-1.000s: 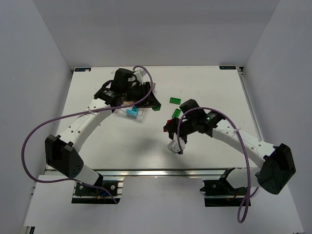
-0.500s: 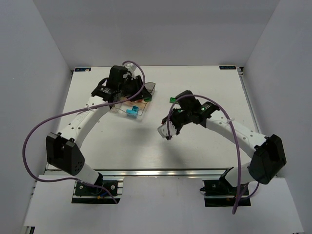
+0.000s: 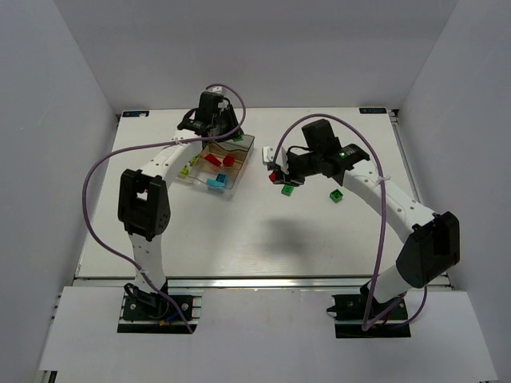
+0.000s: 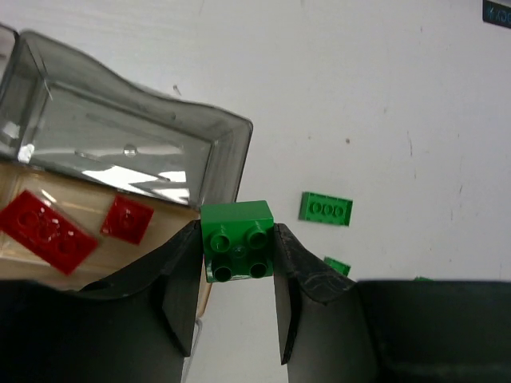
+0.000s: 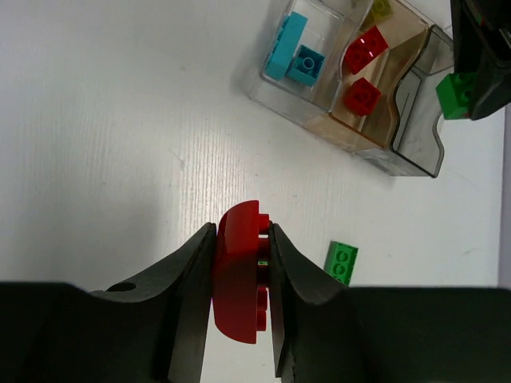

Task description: Sort the legos into containers by color

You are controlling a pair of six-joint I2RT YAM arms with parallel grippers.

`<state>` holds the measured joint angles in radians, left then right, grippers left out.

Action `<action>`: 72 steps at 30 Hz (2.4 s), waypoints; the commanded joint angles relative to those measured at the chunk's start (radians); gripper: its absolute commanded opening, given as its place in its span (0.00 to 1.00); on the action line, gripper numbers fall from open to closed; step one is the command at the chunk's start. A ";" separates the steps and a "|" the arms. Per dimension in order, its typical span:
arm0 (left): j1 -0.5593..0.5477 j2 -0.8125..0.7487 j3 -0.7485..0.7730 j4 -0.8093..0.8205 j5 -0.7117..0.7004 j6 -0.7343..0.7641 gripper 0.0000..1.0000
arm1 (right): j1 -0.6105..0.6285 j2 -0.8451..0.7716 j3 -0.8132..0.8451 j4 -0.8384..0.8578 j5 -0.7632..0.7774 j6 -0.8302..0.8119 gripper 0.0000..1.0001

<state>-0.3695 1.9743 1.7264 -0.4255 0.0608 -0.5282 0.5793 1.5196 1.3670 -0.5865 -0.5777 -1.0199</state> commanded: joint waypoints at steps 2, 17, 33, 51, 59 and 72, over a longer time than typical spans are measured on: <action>0.009 0.030 0.149 -0.001 -0.046 0.048 0.00 | -0.036 0.019 0.060 0.060 -0.102 0.205 0.00; 0.027 0.075 0.160 0.030 -0.171 0.079 0.00 | -0.124 0.037 0.069 0.161 -0.146 0.394 0.00; 0.027 0.198 0.223 0.056 -0.228 0.102 0.00 | -0.177 0.025 0.043 0.243 -0.172 0.567 0.00; 0.027 0.298 0.320 -0.012 -0.251 0.085 0.40 | -0.177 0.051 0.027 0.292 -0.172 0.586 0.00; 0.027 0.276 0.306 -0.016 -0.253 0.089 0.64 | -0.170 0.160 0.116 0.295 -0.168 0.604 0.00; 0.027 -0.033 0.130 0.004 -0.341 0.079 0.69 | -0.095 0.485 0.410 0.375 -0.133 0.705 0.00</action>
<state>-0.3458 2.1750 1.9152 -0.4412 -0.2085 -0.4427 0.4507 1.9285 1.6878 -0.2802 -0.7185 -0.3573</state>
